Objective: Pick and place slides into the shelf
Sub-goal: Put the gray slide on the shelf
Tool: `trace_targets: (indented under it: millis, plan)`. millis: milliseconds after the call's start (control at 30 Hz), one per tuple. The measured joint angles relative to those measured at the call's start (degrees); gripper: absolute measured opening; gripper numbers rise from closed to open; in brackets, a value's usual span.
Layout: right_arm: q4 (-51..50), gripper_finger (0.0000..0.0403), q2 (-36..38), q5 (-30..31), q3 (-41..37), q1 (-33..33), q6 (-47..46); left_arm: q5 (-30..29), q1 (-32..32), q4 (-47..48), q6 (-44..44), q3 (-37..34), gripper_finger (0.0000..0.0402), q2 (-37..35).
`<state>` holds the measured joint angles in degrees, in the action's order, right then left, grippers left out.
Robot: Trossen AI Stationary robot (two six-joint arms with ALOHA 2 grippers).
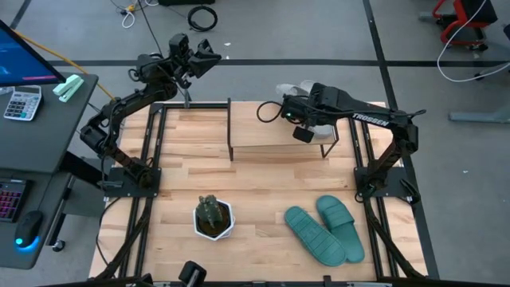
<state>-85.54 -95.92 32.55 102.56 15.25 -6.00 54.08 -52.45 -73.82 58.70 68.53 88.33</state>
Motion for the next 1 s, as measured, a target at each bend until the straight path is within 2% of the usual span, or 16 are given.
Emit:
trace_targets:
  millis: [567,1000]
  plan:
    - [1.7,0.0055,0.0,6.4,0.0,0.7,4.6,0.0,0.7,0.2,-1.3,0.0,0.0078,0.0]
    - [3.2,0.0055,0.0,5.0,-1.1,3.0,6.3,0.2,0.9,0.2,-1.3,0.0,0.0074,0.0]
